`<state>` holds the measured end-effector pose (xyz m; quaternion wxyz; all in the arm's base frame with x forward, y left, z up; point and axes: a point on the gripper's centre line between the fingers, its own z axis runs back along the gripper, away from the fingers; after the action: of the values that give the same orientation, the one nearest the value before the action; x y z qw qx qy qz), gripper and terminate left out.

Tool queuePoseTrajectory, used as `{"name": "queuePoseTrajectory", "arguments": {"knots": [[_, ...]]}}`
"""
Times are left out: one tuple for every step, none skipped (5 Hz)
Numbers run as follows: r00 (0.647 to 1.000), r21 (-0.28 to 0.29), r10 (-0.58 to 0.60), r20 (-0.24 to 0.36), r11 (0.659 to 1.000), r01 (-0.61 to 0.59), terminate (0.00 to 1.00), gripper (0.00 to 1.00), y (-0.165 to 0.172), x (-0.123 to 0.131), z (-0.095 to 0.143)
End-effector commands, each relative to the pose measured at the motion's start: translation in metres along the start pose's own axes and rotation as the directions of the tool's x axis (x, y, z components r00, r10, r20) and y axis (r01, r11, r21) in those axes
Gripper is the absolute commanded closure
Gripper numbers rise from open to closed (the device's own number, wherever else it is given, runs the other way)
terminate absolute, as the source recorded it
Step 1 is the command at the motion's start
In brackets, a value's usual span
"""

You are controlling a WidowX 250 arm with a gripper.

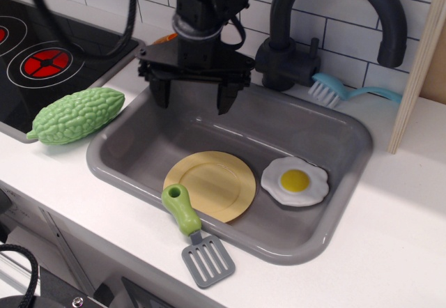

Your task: Put spatula on plate sink

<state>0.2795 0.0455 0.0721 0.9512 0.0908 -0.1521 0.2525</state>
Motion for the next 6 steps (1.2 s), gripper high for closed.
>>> {"name": "queuePoseTrajectory", "arguments": {"knots": [[0.983,0.029,0.178,0.045,0.983,-0.18,0.0,0.0,0.015,-0.019,0.024],[0.965,0.07,0.259,0.05,0.963,-0.262,0.0,0.0,0.017,-0.04,0.029],[0.941,0.075,0.335,0.041,0.938,-0.337,0.0,0.0,0.012,-0.056,0.033],[0.936,0.022,0.352,0.02,0.936,-0.353,0.0,0.0,0.0,-0.074,0.036],[0.916,-0.021,0.4,-0.034,0.916,-0.401,0.0,0.0,-0.007,-0.086,0.036],[0.895,-0.046,0.444,-0.049,0.894,-0.446,0.0,0.0,-0.005,-0.097,0.032]]}}
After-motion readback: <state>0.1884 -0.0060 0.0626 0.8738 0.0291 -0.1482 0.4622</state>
